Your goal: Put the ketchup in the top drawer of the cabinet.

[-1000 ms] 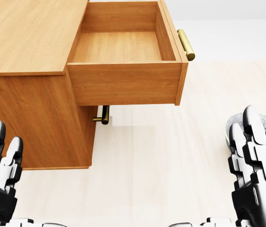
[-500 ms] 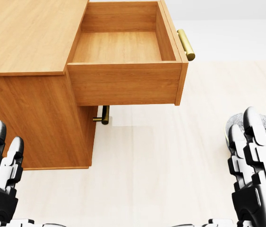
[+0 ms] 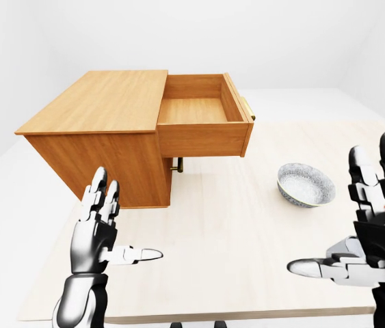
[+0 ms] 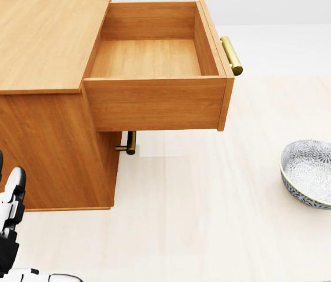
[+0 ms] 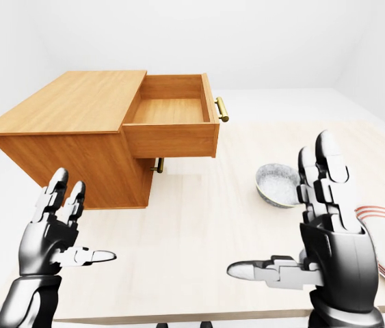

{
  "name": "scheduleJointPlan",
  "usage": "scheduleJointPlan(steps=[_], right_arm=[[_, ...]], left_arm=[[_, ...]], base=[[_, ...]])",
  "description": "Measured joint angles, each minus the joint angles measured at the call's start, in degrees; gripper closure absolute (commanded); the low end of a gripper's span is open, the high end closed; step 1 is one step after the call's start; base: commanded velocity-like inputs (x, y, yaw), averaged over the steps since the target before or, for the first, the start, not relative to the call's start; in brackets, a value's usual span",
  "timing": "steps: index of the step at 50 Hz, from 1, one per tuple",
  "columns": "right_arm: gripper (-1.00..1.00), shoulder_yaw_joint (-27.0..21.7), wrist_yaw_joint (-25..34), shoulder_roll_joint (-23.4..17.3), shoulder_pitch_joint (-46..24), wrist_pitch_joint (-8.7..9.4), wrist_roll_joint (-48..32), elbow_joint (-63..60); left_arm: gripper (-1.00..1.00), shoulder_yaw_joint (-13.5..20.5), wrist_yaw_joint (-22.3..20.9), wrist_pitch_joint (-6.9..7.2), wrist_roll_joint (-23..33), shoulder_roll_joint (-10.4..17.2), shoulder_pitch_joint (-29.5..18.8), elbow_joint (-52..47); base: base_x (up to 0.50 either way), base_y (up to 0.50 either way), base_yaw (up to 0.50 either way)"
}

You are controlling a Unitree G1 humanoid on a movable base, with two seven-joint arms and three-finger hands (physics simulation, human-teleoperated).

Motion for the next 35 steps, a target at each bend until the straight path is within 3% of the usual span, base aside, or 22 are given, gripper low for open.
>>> scheduleJointPlan(steps=[8,13,19,26,35], right_arm=[[-1.0,-13.34,-4.55,-12.39,4.62,0.0,15.76,0.0],[-1.0,-23.46,-3.77,-16.84,8.64,0.0,23.92,0.0],[-1.0,-34.8,1.87,-17.0,11.41,0.0,28.4,0.0],[-1.0,-46.58,11.52,-15.91,9.34,0.0,28.21,0.0],[-1.0,-56.42,30.17,-13.35,2.91,0.0,15.09,0.0]], left_arm=[[-1.0,-0.11,0.04,-0.12,0.19,-0.05,-0.12,0.57],[-1.0,-0.19,0.22,0.0,0.28,0.01,-0.22,0.33],[-1.0,-0.25,0.33,0.0,0.36,0.04,-0.29,0.2],[-1.0,-0.12,0.38,0.0,0.28,0.09,-0.56,0.72],[-1.0,-0.03,0.37,0.0,0.16,0.09,-0.49,0.7]], base=[[0.0,0.0,0.0],[0.0,0.0,0.0],[0.0,0.0,0.0],[0.0,0.0,0.0],[0.0,0.0,0.0]])
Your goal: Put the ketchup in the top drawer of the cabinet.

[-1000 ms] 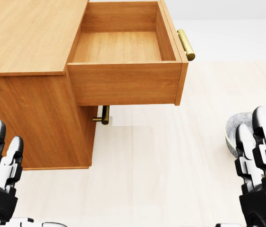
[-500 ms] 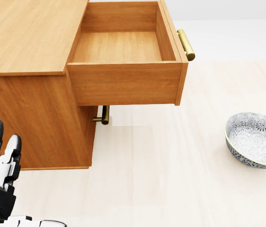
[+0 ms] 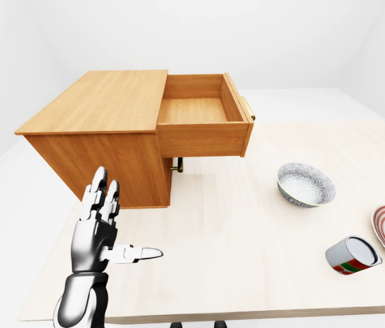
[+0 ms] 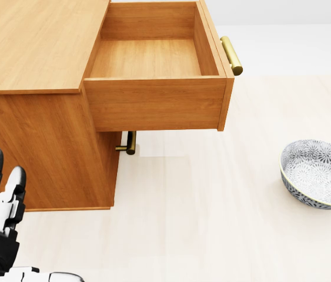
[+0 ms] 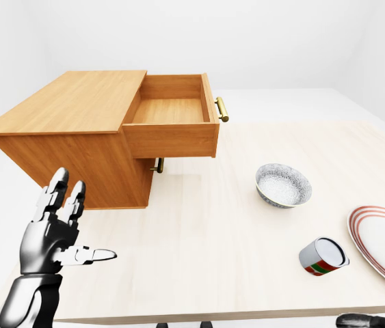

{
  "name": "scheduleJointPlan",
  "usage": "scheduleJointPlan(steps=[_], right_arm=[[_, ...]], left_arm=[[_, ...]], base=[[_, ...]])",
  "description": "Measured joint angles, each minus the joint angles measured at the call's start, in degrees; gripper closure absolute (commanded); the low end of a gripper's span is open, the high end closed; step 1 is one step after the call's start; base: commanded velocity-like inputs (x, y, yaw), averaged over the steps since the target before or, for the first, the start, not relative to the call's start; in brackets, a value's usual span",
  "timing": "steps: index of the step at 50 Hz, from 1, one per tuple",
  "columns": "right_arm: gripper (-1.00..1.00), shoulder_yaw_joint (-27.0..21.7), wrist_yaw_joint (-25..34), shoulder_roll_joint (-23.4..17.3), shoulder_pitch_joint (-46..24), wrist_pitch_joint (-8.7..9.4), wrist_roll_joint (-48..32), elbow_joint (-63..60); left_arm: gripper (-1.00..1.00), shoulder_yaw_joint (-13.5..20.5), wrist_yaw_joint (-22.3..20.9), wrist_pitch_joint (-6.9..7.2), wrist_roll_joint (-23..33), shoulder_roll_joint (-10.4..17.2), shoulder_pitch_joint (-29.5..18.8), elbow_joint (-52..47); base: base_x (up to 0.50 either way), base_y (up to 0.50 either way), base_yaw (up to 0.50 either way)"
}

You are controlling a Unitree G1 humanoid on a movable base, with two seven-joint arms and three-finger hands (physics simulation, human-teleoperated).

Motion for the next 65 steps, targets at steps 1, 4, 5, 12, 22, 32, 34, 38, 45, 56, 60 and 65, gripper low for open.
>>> scheduleJointPlan(steps=[1,4,5,12,22,32,34,38,45,56,60,65], right_arm=[[-1.0,-0.71,0.0,0.33,-0.81,0.0,-2.14,0.0],[-1.0,-2.45,0.0,1.5,-3.09,0.0,-8.65,0.0],[-1.0,-2.98,0.0,1.9,-3.8,0.0,-10.66,0.0],[-1.0,-6.07,0.0,4.35,-7.31,0.0,-21.7,0.37],[-1.0,-7.77,0.0,6.69,-8.94,0.0,-29.6,4.3],[-1.0,-6.55,0.0,7.87,-8.96,0.0,-33.43,9.29],[-1.0,-6.06,0.0,8.0,-8.97,0.0,-34.03,10.1],[-1.0,-4.55,0.0,8.32,-9.01,0.0,-35.3,11.94],[-1.0,-0.69,0.0,8.25,-9.36,0.0,-37.89,16.17],[-1.0,5.82,0.0,6.16,-10.75,0.0,-42.03,22.96],[-1.0,7.87,0.0,5.46,-11.14,0.0,-43.03,25.54],[-1.0,9.89,0.0,4.7,-11.51,0.0,-43.68,28.78]], left_arm=[[-1.0,0.0,0.0,0.0,0.0,0.0,0.03,-0.06],[-1.0,0.02,-0.02,0.0,-0.03,-0.02,0.08,-0.22],[-1.0,0.02,-0.04,0.0,-0.02,-0.03,0.1,-0.18],[-1.0,-0.07,-0.13,-0.16,0.07,-0.11,0.29,0.2],[-1.0,-0.11,-0.05,0.0,0.07,-0.08,0.44,-0.45],[-1.0,-0.24,-0.16,-0.15,0.21,-0.19,0.67,-0.11],[-1.0,-0.26,-0.15,-0.01,0.22,-0.18,0.68,-0.21],[-1.0,-0.29,-0.15,-0.01,0.27,-0.18,0.69,-0.16],[-1.0,-0.38,-0.12,-0.24,0.39,-0.19,0.66,0.09],[-1.0,-0.48,0.06,0.0,0.46,-0.12,0.57,-0.24],[-1.0,-0.5,0.06,-0.11,0.5,-0.14,0.55,-0.23],[-1.0,-0.56,0.09,-0.03,0.55,-0.13,0.53,-0.14]], base=[[0.0,0.0,0.0],[0.0,0.0,0.0],[0.0,0.0,0.0],[0.0,0.0,0.0],[0.0,0.0,0.0],[0.0,0.0,0.0],[0.0,0.0,0.0],[0.0,0.0,0.0],[0.0,0.0,0.0],[0.0,0.0,0.0],[0.0,0.0,0.0],[0.0,0.0,0.0]])
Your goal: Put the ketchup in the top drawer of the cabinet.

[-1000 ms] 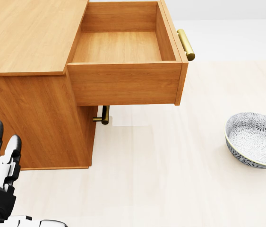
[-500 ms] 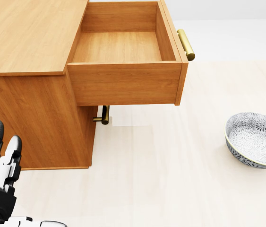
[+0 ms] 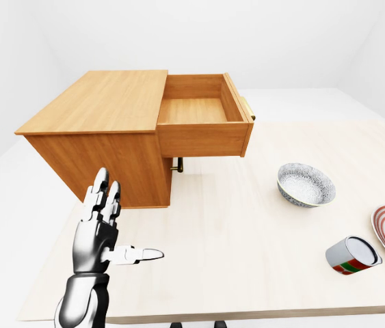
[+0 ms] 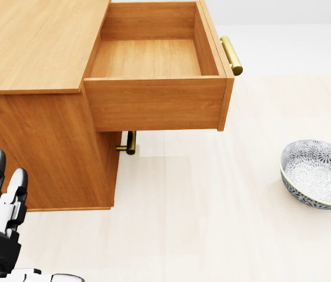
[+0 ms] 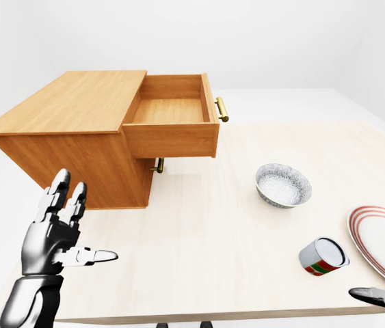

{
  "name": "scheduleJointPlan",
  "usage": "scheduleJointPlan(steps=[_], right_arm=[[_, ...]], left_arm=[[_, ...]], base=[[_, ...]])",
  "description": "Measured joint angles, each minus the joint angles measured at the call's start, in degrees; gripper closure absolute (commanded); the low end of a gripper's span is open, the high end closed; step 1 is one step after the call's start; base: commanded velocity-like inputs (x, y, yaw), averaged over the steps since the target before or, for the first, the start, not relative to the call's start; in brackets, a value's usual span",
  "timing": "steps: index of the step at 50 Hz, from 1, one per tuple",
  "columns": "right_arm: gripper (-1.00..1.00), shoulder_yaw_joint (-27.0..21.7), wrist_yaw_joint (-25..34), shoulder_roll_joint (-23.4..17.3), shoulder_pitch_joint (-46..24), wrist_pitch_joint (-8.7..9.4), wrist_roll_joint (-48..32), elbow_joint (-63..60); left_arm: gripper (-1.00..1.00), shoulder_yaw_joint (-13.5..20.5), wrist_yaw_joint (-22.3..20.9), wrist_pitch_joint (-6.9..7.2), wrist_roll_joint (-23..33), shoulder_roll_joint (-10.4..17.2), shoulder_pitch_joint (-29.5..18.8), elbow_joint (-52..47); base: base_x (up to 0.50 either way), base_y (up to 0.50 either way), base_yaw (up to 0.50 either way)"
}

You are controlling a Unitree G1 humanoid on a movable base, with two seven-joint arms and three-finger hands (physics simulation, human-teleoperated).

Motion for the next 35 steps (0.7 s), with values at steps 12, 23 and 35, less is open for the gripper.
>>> scheduleJointPlan(steps=[12,23,35], right_arm=[[-1.0,4.52,0.0,-1.61,-0.65,0.0,-0.75,6.79],[-1.0,7.11,0.0,-3.21,-1.08,0.0,-1.6,12.04],[-1.0,9.28,0.0,-5.36,-1.74,0.0,-2.43,17.98]], left_arm=[[-1.0,0.05,-0.03,-0.07,-0.04,0.01,0.0,-0.02],[-1.0,0.03,-0.04,-0.13,-0.01,0.0,-0.01,0.09],[-1.0,-0.22,0.2,0.03,0.18,0.07,-0.1,-0.18]], base=[[0.0,0.0,0.0],[0.0,0.0,0.0],[0.0,0.0,0.0]])
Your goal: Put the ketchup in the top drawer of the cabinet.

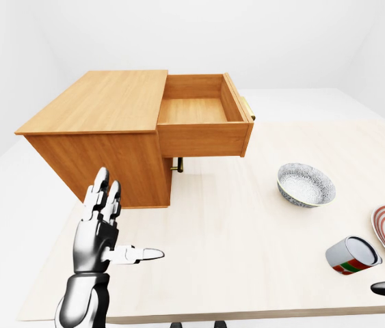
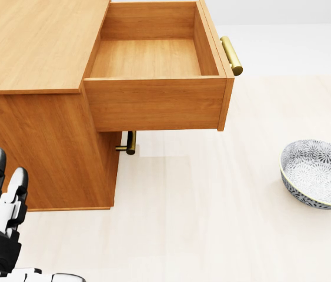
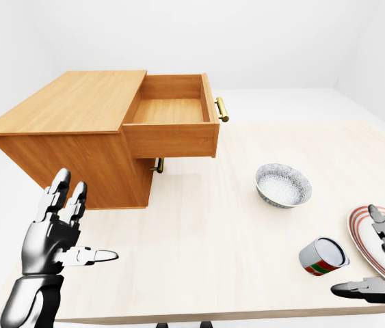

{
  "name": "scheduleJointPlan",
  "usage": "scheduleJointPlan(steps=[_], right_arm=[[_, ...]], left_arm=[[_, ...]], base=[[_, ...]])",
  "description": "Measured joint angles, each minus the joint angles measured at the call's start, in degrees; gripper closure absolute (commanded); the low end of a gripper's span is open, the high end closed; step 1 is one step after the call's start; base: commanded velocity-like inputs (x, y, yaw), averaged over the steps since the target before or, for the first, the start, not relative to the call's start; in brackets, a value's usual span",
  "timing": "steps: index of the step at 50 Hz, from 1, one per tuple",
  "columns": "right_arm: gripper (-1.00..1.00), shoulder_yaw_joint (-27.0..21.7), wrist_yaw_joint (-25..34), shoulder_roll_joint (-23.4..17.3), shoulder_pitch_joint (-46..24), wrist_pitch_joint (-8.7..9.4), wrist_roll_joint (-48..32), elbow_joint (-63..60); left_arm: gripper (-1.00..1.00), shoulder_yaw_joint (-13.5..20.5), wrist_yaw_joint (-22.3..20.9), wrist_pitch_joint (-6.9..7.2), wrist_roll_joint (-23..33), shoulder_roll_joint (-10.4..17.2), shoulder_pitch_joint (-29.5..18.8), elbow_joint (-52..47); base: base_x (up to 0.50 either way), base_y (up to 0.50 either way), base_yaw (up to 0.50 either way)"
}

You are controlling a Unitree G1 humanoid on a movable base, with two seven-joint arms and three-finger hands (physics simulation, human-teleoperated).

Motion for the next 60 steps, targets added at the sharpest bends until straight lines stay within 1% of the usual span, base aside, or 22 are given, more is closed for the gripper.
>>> scheduleJointPlan(steps=[8,14,19,21,26,34,36,60], right_arm=[[-1.0,1.71,0.0,-1.89,-1.17,0.0,-0.12,3.0],[-1.0,2.79,0.0,-3.34,-2.02,0.0,-0.36,4.56],[-1.0,3.88,0.0,-4.41,-2.8,0.0,-0.59,6.25],[-1.0,4.4,0.0,-4.79,-3.09,0.0,-0.66,7.06],[-1.0,5.66,0.0,-5.49,-3.61,0.0,-0.75,8.8],[-1.0,7.04,0.0,-5.9,-3.67,0.0,-0.94,10.59],[-1.0,7.29,0.0,-5.96,-3.64,0.0,-1.0,11.01],[-1.0,9.0,0.0,-5.84,-2.86,0.0,-1.5,14.4]], left_arm=[[-1.0,-0.25,-0.01,-0.5,0.25,-0.07,0.06,0.72],[-1.0,-0.4,0.12,-0.01,0.31,0.01,0.01,0.35],[-1.0,-0.58,0.02,-0.67,0.41,-0.05,0.31,0.68],[-1.0,-0.57,0.06,-0.47,0.37,-0.01,0.27,0.54],[-1.0,-0.54,0.01,-0.8,0.32,-0.03,0.32,0.82],[-1.0,-0.63,0.0,-1.2,0.36,-0.06,0.45,1.1],[-1.0,-0.64,0.03,-1.07,0.34,-0.04,0.47,0.96],[-1.0,-0.9,0.23,-1.55,0.55,-0.02,0.4,1.56]], base=[[0.0,0.0,0.0],[0.0,0.0,0.0],[0.0,0.0,0.0],[0.0,0.0,0.0],[0.0,0.0,0.0],[0.0,0.0,0.0],[0.0,0.0,0.0],[0.0,0.0,0.0]])
